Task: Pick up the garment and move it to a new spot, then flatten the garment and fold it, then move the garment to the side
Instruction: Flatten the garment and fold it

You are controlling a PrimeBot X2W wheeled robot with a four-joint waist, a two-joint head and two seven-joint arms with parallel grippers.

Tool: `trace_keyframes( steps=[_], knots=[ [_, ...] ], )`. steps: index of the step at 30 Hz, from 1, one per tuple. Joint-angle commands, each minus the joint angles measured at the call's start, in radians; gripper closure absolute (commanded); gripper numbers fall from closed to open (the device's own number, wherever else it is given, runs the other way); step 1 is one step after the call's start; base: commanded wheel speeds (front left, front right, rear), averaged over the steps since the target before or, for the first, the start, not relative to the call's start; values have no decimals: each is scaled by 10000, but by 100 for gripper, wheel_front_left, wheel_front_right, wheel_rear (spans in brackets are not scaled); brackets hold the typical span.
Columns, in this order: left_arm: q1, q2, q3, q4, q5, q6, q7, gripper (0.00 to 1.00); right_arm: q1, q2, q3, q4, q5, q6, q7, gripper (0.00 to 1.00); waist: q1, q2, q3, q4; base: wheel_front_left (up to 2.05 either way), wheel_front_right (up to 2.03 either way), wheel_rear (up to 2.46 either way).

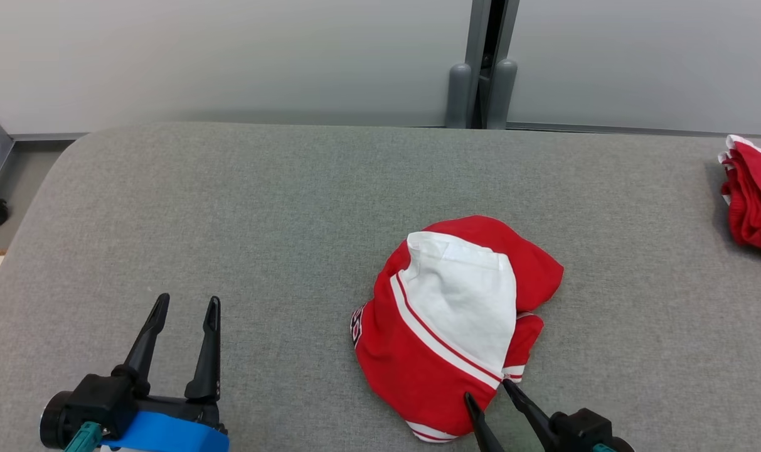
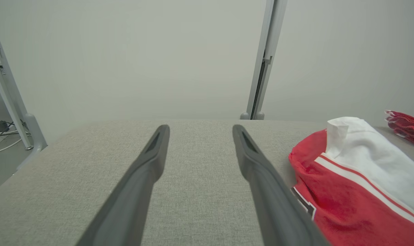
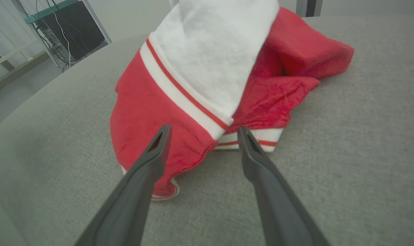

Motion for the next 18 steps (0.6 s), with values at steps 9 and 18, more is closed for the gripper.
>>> trace_keyframes(
  steps=[9,18],
  knots=[
    [-410,-212,209,239,290,-239,-36,0,-1172,-14,827,1645,715,-3,-342,0,-1,0,446,437,0,0,0],
    [-396,-404,440,396,517,-397,-36,0,-2219,-9,735,1593,833,-3,-874,100,-1,0,382,461,0,0,0]
  ],
)
